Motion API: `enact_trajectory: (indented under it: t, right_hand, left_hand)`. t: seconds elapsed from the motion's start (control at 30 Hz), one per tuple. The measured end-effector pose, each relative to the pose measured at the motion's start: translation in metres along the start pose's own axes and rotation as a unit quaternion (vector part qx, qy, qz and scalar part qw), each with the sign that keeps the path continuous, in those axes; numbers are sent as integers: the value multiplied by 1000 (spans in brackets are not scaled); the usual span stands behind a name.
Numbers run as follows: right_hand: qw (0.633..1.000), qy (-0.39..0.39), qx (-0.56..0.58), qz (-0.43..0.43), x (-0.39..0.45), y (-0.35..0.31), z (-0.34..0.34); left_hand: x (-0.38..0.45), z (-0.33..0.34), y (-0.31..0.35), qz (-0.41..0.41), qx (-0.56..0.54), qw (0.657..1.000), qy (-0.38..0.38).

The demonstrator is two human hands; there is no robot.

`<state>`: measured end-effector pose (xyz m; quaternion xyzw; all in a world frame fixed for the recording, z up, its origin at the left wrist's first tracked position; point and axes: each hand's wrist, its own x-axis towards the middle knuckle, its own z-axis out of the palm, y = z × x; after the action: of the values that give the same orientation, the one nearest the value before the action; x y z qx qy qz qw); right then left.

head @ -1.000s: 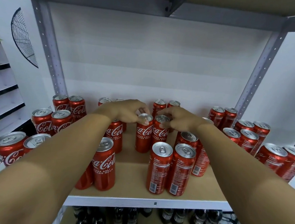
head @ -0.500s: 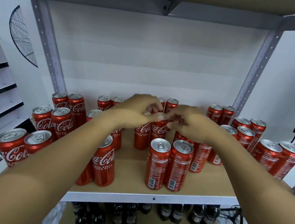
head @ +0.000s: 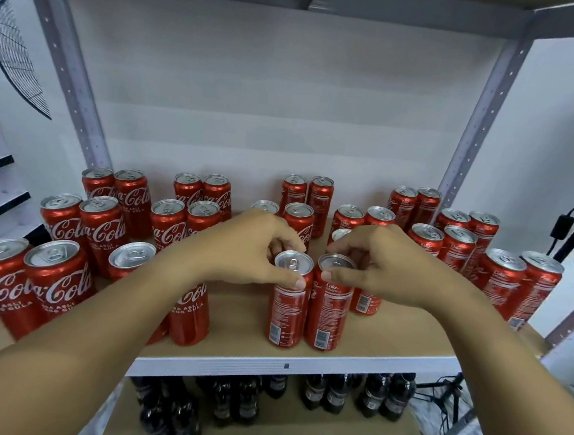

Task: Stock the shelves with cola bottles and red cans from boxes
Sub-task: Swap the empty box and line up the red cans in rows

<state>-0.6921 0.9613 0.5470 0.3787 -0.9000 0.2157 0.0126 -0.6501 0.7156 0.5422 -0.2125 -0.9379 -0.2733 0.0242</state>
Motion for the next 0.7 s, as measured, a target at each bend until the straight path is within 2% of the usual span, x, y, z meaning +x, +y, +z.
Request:
enact_trajectory:
  t: [0.17, 0.23, 0.37, 0.47, 0.57, 0.7]
  right_hand:
    - [999, -4, 34, -7, -4, 0, -4]
    - [1000, 19, 13, 8, -6, 0, -5]
    - [999, 4, -37, 24, -2, -1, 0]
    - [1000, 1, -19, 17, 1, 1, 1]
    - [999, -34, 6, -5, 1, -1, -4]
    - [999, -43, 22, -8, 3, 0, -5]
  left_hand:
    - [-3, -10, 0, -34, -26, 998, -49]
    - [-3, -9, 4, -44, -10, 999, -27]
    - [1, -6, 8, -51, 36, 998, 13]
    - [3, -10, 7, -50, 19, 998, -16]
    - [3, -16, 7, -48, 1, 997, -52]
    - [0, -19, 4, -61, 3, 997, -53]
